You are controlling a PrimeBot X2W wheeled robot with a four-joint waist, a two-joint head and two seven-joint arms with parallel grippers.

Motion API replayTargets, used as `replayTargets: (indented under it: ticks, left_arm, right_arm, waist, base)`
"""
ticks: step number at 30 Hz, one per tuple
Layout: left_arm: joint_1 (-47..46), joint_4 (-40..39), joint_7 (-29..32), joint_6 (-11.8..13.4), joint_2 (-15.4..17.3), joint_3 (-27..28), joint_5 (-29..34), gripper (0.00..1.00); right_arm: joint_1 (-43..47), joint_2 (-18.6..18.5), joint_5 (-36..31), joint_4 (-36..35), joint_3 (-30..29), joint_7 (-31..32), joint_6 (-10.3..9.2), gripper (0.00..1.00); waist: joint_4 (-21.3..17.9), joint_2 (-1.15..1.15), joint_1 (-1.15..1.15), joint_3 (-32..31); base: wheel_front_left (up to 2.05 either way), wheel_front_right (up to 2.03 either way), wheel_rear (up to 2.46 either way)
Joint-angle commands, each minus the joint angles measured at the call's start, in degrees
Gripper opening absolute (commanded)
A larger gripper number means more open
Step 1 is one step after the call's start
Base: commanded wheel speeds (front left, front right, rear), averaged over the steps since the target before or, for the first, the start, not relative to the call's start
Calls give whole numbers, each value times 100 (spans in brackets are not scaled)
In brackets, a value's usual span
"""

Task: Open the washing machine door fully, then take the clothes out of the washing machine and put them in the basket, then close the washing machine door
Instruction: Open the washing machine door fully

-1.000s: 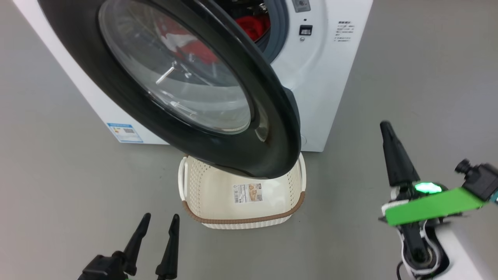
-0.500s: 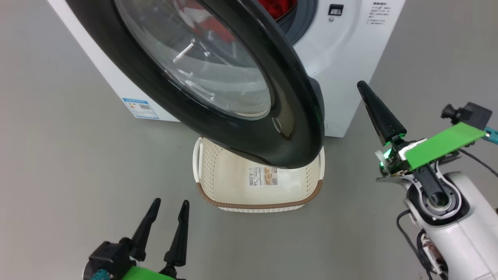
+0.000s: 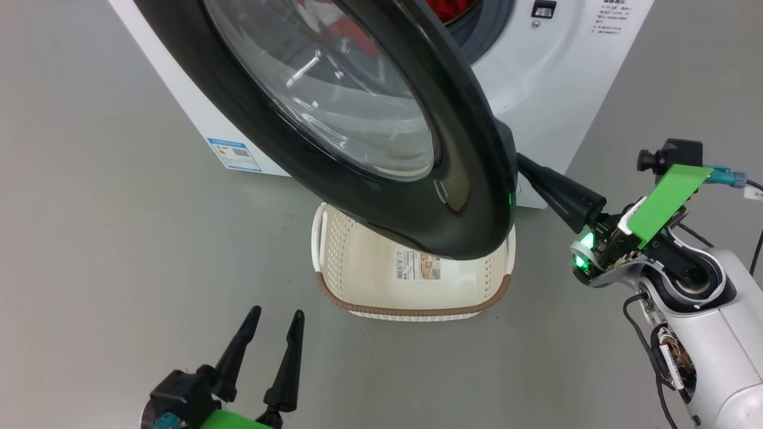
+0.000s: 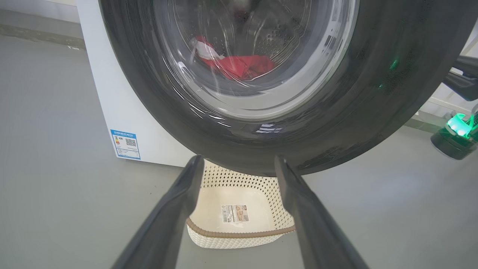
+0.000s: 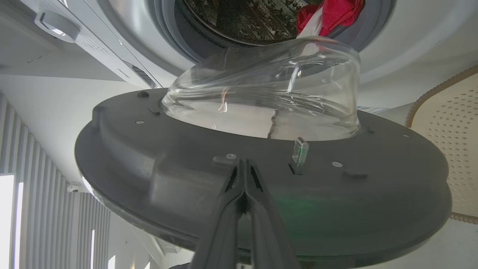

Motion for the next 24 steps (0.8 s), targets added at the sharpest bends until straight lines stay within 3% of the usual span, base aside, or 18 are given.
replayTargets:
  ticks: [1,24]
  left_arm:
    - [-137,-105,-52,43,62,137,-71,100]
    - [152,-155,-52,151,62,52,-110,100]
  right_arm:
    - [-102,112,-20,-66,24,249,44,0]
    - [442,722,-753,-226,100,1110,44,0]
  waist:
    - [59,0,0,-64]
    - [577,0,0,-523]
  base:
    - [0,0,0]
    - [0,0,0]
